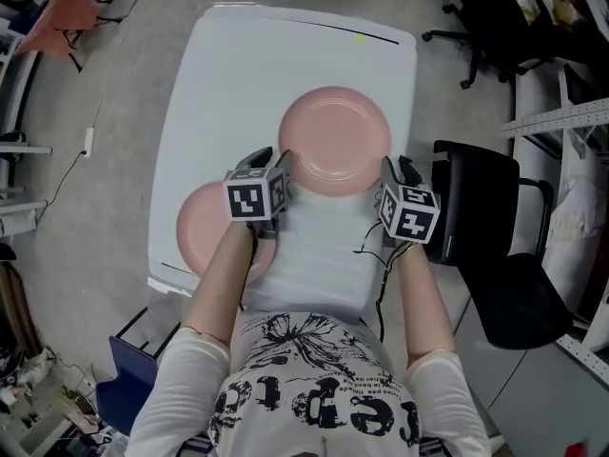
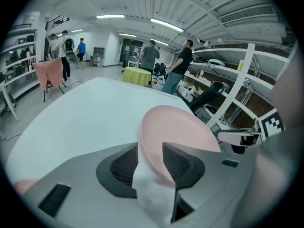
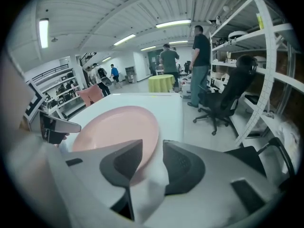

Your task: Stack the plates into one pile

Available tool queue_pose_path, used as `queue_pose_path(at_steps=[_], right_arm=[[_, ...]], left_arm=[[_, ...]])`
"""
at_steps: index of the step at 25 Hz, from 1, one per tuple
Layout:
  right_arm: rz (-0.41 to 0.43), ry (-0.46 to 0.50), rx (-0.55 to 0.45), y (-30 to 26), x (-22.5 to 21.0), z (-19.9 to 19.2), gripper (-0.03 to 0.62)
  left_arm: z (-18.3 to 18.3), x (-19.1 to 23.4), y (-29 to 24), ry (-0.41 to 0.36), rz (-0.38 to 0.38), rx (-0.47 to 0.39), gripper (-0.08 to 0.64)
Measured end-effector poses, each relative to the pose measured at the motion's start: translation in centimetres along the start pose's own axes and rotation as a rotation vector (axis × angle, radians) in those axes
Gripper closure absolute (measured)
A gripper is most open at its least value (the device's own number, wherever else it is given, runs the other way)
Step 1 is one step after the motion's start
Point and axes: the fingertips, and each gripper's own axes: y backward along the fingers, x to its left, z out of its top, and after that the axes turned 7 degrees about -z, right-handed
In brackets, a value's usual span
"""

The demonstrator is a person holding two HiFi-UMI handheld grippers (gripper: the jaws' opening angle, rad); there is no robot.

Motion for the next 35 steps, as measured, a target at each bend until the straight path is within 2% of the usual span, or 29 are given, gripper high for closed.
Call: queue_pose_path(at_steps=[4,8,11,13,16,19,20,21,27,35], right_arm=[[-0.017,-0.005,0.041,-2.5,0.3,-0.3,0.451],[-0.039,-0.012,0.080,-4.0,0.4,-0.6,0.454],[-0.036,-0.003,0.097,-4.6,0.6,-1.0,0.481],[-0.035,0.009,0.084,-4.6,1.0,-0.9,0.526],[-0.054,0.025,0.053,-4.8,1.1,-0.6,0.528],[-0.061,0.025,0.044,-5.0,0.9,-0.8,0.531],[-0.063,0.024,0.046,-4.9,0.9,-0.8,0.531],[-0.065,0.021,0.050,-4.9,0.8,-0.9,0.532],[-0.077,-0.008,0.062,-3.6,1.0,-1.6,0.534],[-0.112,-0.046,-0.011,0.6,1.1,-0.9,0.535]], left_arm=[[0.3,1.7,-1.8,0.056,-0.006,0.037,0.394],[0.3,2.8,-3.3,0.064,-0.012,0.080,0.396],[0.3,3.5,-4.2,0.080,-0.004,0.091,0.403],[0.5,3.8,-4.4,0.102,0.000,0.075,0.437],[0.8,4.0,-4.6,0.119,-0.017,0.067,0.439],[0.5,3.4,-4.9,0.104,-0.052,0.079,0.458],[0.4,3.1,-5.0,0.105,-0.067,0.083,0.516],[0.3,2.9,-5.0,0.111,-0.077,0.084,0.523],[0.0,2.4,-4.2,0.132,-0.101,0.094,0.529],[1.1,0.6,-1.1,0.098,-0.154,0.041,0.534]])
